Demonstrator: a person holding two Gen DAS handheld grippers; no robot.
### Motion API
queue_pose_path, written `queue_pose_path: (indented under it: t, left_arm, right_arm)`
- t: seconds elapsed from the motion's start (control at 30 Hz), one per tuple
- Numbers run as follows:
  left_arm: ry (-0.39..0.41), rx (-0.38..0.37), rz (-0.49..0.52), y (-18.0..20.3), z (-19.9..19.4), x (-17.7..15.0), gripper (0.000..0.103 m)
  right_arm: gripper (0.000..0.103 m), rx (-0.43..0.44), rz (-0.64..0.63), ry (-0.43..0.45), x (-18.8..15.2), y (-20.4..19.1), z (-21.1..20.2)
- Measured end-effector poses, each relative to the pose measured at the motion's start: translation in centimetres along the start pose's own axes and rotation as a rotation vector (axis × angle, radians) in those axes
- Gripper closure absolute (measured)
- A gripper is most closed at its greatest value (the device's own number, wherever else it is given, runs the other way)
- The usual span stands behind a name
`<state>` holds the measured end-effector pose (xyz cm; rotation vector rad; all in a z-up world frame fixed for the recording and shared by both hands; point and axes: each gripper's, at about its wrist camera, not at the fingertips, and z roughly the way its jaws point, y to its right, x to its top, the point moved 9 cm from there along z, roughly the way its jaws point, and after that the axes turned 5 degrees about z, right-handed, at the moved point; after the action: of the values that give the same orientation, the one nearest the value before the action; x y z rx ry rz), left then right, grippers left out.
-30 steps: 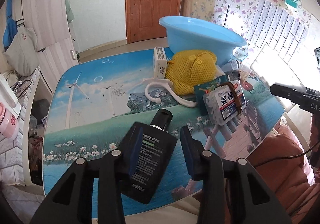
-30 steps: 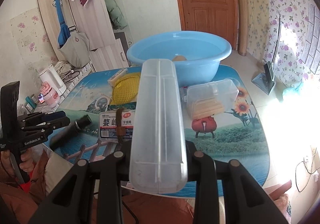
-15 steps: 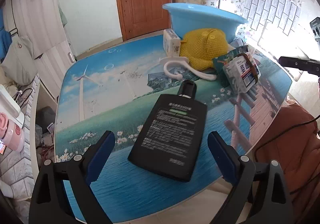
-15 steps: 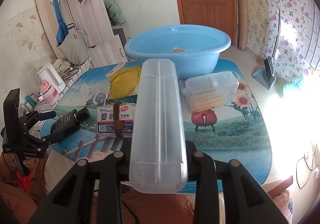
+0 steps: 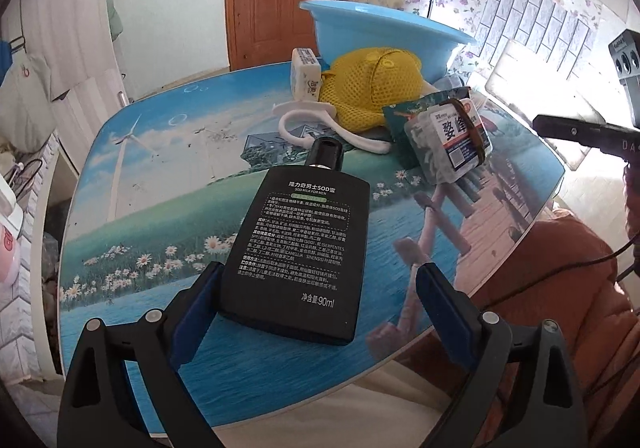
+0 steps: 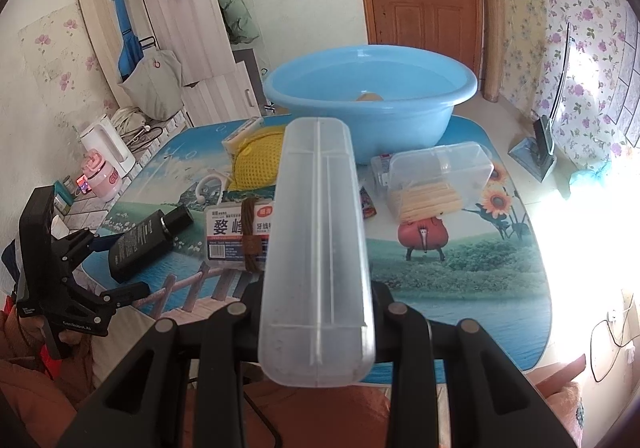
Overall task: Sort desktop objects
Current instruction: 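Lift the black bottle off the table with the left tool, then carry the bottle and clear box over the blue basin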
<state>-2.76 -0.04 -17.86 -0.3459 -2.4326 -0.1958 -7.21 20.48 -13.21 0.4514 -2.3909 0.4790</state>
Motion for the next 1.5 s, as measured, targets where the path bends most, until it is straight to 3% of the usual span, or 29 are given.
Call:
queue_pose_path:
  t: [0.23,0.3,0.43,0.47,0.53,0.57,0.77,0.9,1.17,1.3,1.5]
  left_arm:
    - [0.005,0.041,-0.007,-0.6,1.0,0.9,0.008]
    - [0.005,0.04,0.011,-0.2,1.5,1.2,0.003]
    - [0.016,0.038,0.078,1.1,2.0,1.4,0.002]
    - [0.016,0.034,0.084,1.3,2.0,1.5,0.004]
    - [0.031,0.032,0.091,1.1,1.7,1.8,0.023]
    - [0.043,0.035,0.089,0.9,1.5,1.9,0.042]
    - [0.033,0.004,0.08,1.0,1.5,2.0,0.042]
    - [0.051,-0.051,0.021,1.2,0.7,2.2,0.042]
    - [0.118,-0.038,-0.012,1.1,-2.4,4.6,0.042]
    - [0.147,0.033,-0.012,0.9,-3.6,6.7,0.042]
    - [0.238,0.016,-0.024,1.3,-6.1,10.6,0.042]
  right_arm:
    - [0.072,-0.003,0.002,-0.006,-0.1,0.0,0.0]
    - [0.072,-0.003,0.005,-0.006,-0.2,0.0,0.0]
    - [0.072,0.002,0.008,-0.012,-0.3,-0.1,0.2]
    - [0.072,0.003,0.008,-0.013,-0.3,-0.1,0.2]
    - [0.072,0.003,0.007,-0.012,-0.3,-0.1,0.2]
    - [0.072,0.002,0.007,-0.011,-0.3,-0.1,0.2]
    - [0.072,0.001,0.012,-0.004,-0.1,0.0,0.1]
    - [0.072,0.004,0.009,-0.001,0.0,0.0,0.0]
    - [0.072,0.006,0.008,0.025,0.8,0.0,-0.6]
    - [0.072,0.006,-0.014,0.056,1.5,-0.4,-1.4]
    - [0.072,0.03,-0.016,0.109,3.5,-0.8,-2.5]
